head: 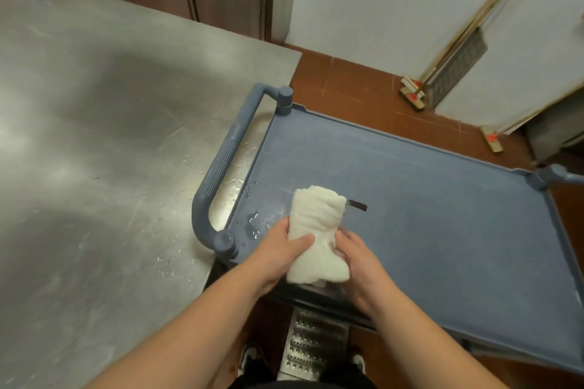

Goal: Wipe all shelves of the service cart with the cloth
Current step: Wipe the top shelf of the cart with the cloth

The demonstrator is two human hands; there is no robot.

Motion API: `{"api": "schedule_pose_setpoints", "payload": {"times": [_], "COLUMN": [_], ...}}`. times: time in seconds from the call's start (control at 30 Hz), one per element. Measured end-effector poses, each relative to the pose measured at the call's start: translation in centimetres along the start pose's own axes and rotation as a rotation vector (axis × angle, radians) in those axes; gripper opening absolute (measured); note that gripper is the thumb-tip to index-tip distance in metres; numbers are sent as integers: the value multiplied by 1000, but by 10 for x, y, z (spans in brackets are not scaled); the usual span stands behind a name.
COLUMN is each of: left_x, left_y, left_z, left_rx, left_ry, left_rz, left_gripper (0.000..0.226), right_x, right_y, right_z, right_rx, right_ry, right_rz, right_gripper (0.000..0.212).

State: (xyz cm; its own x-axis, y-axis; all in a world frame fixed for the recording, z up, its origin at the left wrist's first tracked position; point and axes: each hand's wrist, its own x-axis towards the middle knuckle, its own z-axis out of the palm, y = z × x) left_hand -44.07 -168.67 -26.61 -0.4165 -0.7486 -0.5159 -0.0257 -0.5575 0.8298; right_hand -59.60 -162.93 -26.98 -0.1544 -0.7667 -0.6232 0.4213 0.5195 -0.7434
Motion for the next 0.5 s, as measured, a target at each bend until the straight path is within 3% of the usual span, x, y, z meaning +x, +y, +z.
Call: {"api": "schedule_pose_setpoints", "payload": {"times": [0.1, 0.23, 0.37, 0.43, 0.5], "left_x": [3, 9, 23, 32, 40], "left_y": [-4, -8, -1, 7, 17], "left_z": [5, 16, 10, 2, -8], "left_rx": [-29, -8, -146, -110, -71], "left_ry": [50, 129, 103, 142, 282], "left_rz": [14, 7, -67, -87, -127], "left_gripper": [43, 48, 42, 41, 42], "right_x": [8, 32, 64, 89, 121], "right_y": [-7, -10, -26, -38, -55], "right_z": [5, 8, 7, 3, -1], "right_rx": [-85, -337, -335, -387, -449], "right_ry": [-80, -63, -162, -226, -224], "right_rz": [1, -23, 14, -1, -6], "right_gripper": [34, 44, 33, 45, 57]}}
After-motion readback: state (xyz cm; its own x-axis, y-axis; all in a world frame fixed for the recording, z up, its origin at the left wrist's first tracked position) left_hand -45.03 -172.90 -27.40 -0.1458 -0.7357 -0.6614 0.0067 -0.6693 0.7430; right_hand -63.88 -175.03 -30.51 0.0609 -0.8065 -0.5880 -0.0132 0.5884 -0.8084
